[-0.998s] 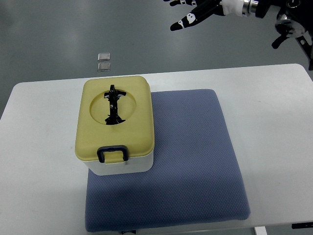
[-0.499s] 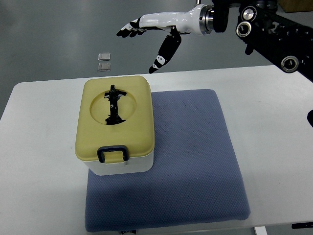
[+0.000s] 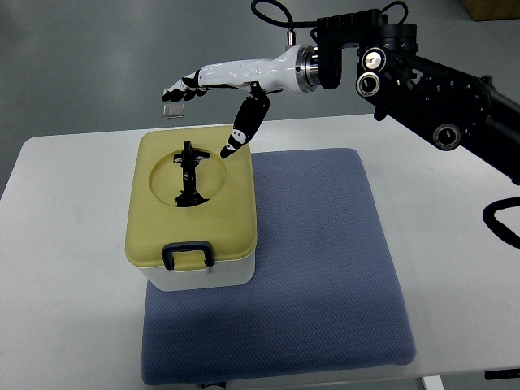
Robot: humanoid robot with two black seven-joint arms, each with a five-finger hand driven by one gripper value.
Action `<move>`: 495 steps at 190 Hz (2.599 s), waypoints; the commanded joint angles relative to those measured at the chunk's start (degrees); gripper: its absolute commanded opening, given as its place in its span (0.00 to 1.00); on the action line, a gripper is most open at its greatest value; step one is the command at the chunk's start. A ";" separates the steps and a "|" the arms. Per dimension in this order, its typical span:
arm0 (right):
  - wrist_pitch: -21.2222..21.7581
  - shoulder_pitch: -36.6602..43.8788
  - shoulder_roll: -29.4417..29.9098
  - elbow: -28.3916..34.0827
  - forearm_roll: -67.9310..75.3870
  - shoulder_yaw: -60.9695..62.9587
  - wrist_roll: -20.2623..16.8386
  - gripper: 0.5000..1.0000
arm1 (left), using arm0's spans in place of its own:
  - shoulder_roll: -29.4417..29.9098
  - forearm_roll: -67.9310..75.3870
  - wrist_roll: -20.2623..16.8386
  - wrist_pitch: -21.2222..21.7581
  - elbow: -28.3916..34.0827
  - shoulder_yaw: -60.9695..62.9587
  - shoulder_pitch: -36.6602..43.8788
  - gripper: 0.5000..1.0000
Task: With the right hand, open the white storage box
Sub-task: 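Lower the right hand onto the black handle on the yellow lid, then close the right hand fingers around the black lid handle and lift, then lift the yellow lid off the box and carry it away from the box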
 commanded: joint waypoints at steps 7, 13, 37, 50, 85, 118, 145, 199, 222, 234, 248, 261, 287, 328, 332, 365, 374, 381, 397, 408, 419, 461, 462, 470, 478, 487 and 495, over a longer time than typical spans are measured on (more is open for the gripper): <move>-0.01 -0.76 0.01 0.01 -0.45 -0.08 0.00 0.89 | 0.00 -0.01 -0.01 0.00 -0.07 0.00 0.08 1.00; -0.01 -0.85 0.10 -0.08 -0.45 -0.34 0.00 0.89 | 0.00 -0.01 -0.01 0.00 -0.16 0.00 0.08 1.00; -0.01 -0.94 0.19 -0.08 -0.63 -2.10 0.00 0.89 | 0.00 -0.01 0.08 0.00 -0.16 0.00 0.08 1.00; -0.01 -0.94 1.15 -0.08 -0.63 -3.06 0.09 0.89 | 0.00 -0.01 0.08 0.00 -0.16 0.00 0.08 1.00; -0.01 -1.73 3.61 -0.17 -0.80 -3.59 0.00 0.88 | 0.00 -0.01 0.08 0.00 -0.07 0.00 0.08 1.00; -1.96 -1.82 5.20 -0.87 -1.42 -3.68 -0.09 0.88 | 0.00 -0.01 0.08 0.00 -0.07 0.00 0.17 1.00; -4.86 -1.82 5.99 -1.75 -1.51 -3.68 -0.26 0.83 | 0.00 -0.01 0.08 0.00 -0.07 0.00 0.17 1.00; -7.23 -2.26 6.34 -2.36 -1.42 -3.68 -0.79 0.74 | 0.00 -0.01 0.08 0.00 0.11 0.00 0.17 1.00; -7.32 -2.34 7.31 -2.45 -1.42 -3.68 -0.79 0.70 | 0.00 -0.01 0.08 0.00 0.11 0.00 0.17 1.00; -7.32 -2.70 7.40 -2.36 -1.42 -3.68 -0.79 0.66 | 0.00 -0.01 0.08 0.00 0.11 0.00 0.17 1.00; -7.32 -3.14 7.48 -2.36 -1.42 -3.68 -0.79 0.56 | 0.00 -0.01 0.08 0.00 0.11 0.00 0.17 1.00; -7.32 -3.22 7.48 -2.45 -1.42 -3.59 -0.79 0.52 | 0.00 -0.01 0.08 0.00 0.11 0.00 0.17 1.00; -8.55 -3.75 7.40 -2.45 -1.42 -3.59 -0.70 0.37 | 0.00 -0.01 0.08 0.00 0.19 0.00 0.17 1.00; -8.64 -3.58 7.40 -2.36 -1.33 -3.59 -0.70 0.00 | 0.00 -0.01 0.08 0.00 0.19 0.09 0.17 1.00; -8.64 -3.58 7.40 -2.36 -1.33 -3.51 -0.70 0.00 | 0.00 -0.01 0.08 0.00 0.11 0.00 0.17 1.00; -8.64 -3.22 7.13 -2.10 -1.15 -2.89 -0.88 0.00 | 0.00 -0.01 0.08 0.00 0.19 0.00 0.17 1.00; -8.55 -3.05 6.96 -1.92 -0.98 -2.54 -0.88 0.00 | 0.00 -0.01 0.08 0.00 0.19 0.00 0.17 1.00; -8.55 -2.35 6.78 -1.84 -0.63 -2.45 -0.88 0.00 | 0.00 -0.01 0.08 0.00 0.19 0.00 0.17 1.00; -8.20 -0.15 6.08 -1.48 -0.10 -2.01 -0.88 0.00 | 0.00 -0.01 0.08 0.00 0.19 0.00 0.17 1.00; -7.76 0.47 5.55 -1.40 -0.01 -0.52 -0.88 0.00 | 0.00 -0.01 0.08 0.00 0.19 0.00 0.17 1.00; -6.18 1.43 4.85 -1.13 0.34 1.50 -0.88 0.00 | 0.00 -0.01 0.08 0.00 0.19 0.00 0.17 1.00; -0.01 3.54 -1.83 -0.69 2.89 6.60 -0.70 0.00 | 0.00 -0.01 0.08 0.00 -0.07 0.09 0.17 1.00; -0.01 3.54 -2.35 -0.69 2.98 6.60 -0.70 0.00 | 0.00 -0.01 0.08 0.00 -0.07 0.09 0.17 1.00; -0.01 3.54 -3.94 -0.60 3.24 6.60 -0.53 0.00 | 0.00 -0.01 0.08 0.00 -0.16 0.09 0.17 1.00; -0.01 3.46 -6.23 -0.60 3.42 6.60 -0.44 0.00 | 0.00 -0.01 0.08 0.00 -0.16 0.09 0.17 1.00; -0.01 3.28 -8.42 -0.60 3.42 6.60 -0.44 0.00 | 0.00 -0.01 0.08 0.00 -0.25 0.09 0.17 1.00; -0.01 3.02 -10.36 -0.60 3.42 6.43 -0.26 0.00 | 0.00 -0.01 0.08 0.00 -0.25 0.18 0.17 1.00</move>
